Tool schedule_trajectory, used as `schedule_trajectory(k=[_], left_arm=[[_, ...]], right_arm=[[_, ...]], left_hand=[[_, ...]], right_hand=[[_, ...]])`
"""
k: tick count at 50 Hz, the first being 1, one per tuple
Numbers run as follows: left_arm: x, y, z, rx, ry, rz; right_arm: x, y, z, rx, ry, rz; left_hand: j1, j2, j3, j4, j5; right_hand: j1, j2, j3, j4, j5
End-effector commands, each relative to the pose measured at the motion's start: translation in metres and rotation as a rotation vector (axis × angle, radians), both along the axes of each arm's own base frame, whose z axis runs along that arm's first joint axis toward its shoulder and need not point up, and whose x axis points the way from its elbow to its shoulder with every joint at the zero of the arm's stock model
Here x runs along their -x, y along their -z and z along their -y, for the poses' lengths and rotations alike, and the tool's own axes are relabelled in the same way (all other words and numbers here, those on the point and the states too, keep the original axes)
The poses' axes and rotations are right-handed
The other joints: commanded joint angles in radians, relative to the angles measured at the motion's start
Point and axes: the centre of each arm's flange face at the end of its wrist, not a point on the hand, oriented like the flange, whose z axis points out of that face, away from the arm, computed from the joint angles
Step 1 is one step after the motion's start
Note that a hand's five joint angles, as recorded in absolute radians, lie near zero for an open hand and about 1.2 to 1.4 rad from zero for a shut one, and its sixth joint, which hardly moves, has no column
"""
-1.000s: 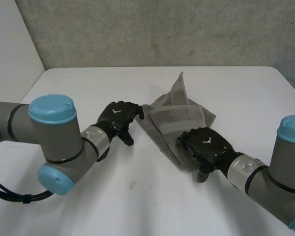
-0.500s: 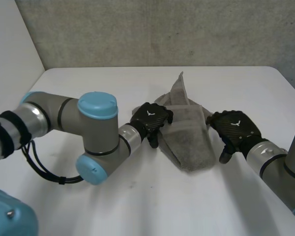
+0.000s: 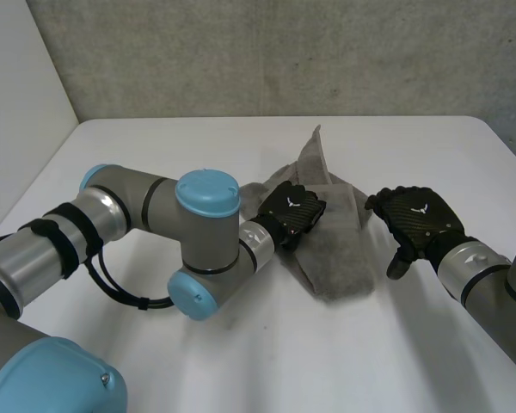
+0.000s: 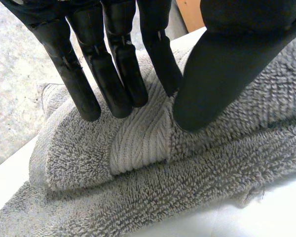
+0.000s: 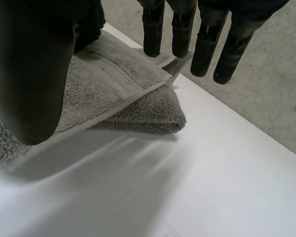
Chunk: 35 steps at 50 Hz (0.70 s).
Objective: Fold the towel.
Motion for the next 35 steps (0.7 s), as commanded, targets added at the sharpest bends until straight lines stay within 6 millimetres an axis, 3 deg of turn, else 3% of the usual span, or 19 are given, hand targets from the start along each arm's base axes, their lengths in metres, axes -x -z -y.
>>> schedule_trajectory(k=[1, 7, 9, 10, 12, 13, 14, 15, 17, 18, 20, 23, 25, 26, 31, 35], left_arm=[[-0.004, -0.009, -0.002, 0.019, -0.007, 0.022], [-0.02, -0.025, -0.018, -0.005, -0.012, 0.068], [-0.042, -0.04, -0.029, -0.022, -0.043, 0.087], [-0.042, -0.04, -0.029, -0.022, -0.044, 0.087], [-0.072, -0.055, -0.035, -0.015, -0.105, 0.088], [-0.072, -0.055, -0.035, -0.015, -0.106, 0.088], [-0.088, -0.06, -0.035, -0.005, -0.14, 0.081], [-0.088, -0.06, -0.035, -0.004, -0.141, 0.081], [-0.115, -0.07, -0.043, 0.016, -0.188, 0.064], [-0.116, -0.07, -0.043, 0.016, -0.189, 0.064], [-0.136, -0.073, -0.055, 0.032, -0.22, 0.067], [-0.149, -0.072, -0.057, 0.04, -0.245, 0.079], [-0.175, -0.066, -0.054, 0.059, -0.311, 0.128], [-0.175, -0.066, -0.054, 0.059, -0.311, 0.129], [-0.218, -0.041, -0.046, 0.065, -0.413, 0.266], [-0.23, -0.032, -0.045, 0.043, -0.439, 0.309]], right_arm=[[0.0, 0.0, 0.001, 0.004, 0.0, 0.0], [0.0, -0.002, 0.002, 0.007, 0.002, 0.005], [0.0, -0.003, 0.004, 0.01, 0.006, 0.008], [0.0, -0.003, 0.004, 0.01, 0.006, 0.008], [-0.001, -0.005, 0.007, 0.01, 0.009, 0.008], [-0.001, -0.005, 0.007, 0.01, 0.009, 0.008], [-0.002, -0.006, 0.009, 0.004, 0.006, 0.007], [-0.002, -0.006, 0.009, 0.004, 0.006, 0.007], [-0.005, -0.003, 0.008, -0.05, -0.01, -0.003], [-0.005, -0.003, 0.008, -0.05, -0.01, -0.003], [-0.009, -0.002, 0.006, -0.118, -0.036, -0.002], [-0.01, -0.002, 0.006, -0.154, -0.046, 0.005], [-0.013, -0.002, 0.005, -0.203, -0.065, 0.029], [-0.013, -0.002, 0.005, -0.204, -0.065, 0.029], [-0.017, -0.002, 0.012, -0.223, -0.08, 0.054], [-0.019, -0.003, 0.016, -0.211, -0.084, 0.057]], left_hand=[[0.368, 0.361, 0.362, 0.361, 0.365], [0.368, 0.361, 0.362, 0.361, 0.365], [0.368, 0.361, 0.362, 0.361, 0.365], [0.368, 0.361, 0.362, 0.361, 0.365], [0.368, 0.361, 0.362, 0.361, 0.365], [0.368, 0.361, 0.362, 0.361, 0.365], [0.368, 0.361, 0.362, 0.361, 0.365], [0.368, 0.361, 0.362, 0.361, 0.365], [0.368, 0.361, 0.362, 0.361, 0.365], [0.368, 0.361, 0.362, 0.361, 0.365], [0.368, 0.361, 0.362, 0.361, 0.365], [0.368, 0.361, 0.362, 0.361, 0.365], [0.368, 0.361, 0.362, 0.361, 0.365], [0.368, 0.361, 0.362, 0.361, 0.365], [0.368, 0.361, 0.362, 0.361, 0.365], [0.368, 0.361, 0.362, 0.361, 0.365]], right_hand=[[-0.073, -0.086, -0.086, -0.072, -0.033], [-0.105, -0.118, -0.118, -0.105, -0.065], [-0.139, -0.152, -0.152, -0.138, -0.099], [-0.139, -0.152, -0.152, -0.138, -0.099], [-0.139, -0.152, -0.152, -0.138, -0.099], [-0.139, -0.152, -0.152, -0.138, -0.099], [-0.139, -0.152, -0.152, -0.138, -0.099], [-0.139, -0.152, -0.152, -0.138, -0.099], [-0.139, -0.152, -0.152, -0.138, -0.099], [-0.139, -0.152, -0.152, -0.138, -0.099], [-0.139, -0.152, -0.152, -0.138, -0.099], [-0.139, -0.152, -0.152, -0.138, -0.099], [-0.139, -0.152, -0.152, -0.138, -0.099], [-0.139, -0.152, -0.152, -0.138, -0.099], [-0.139, -0.152, -0.152, -0.138, -0.099], [-0.139, -0.152, -0.152, -0.138, -0.099]])
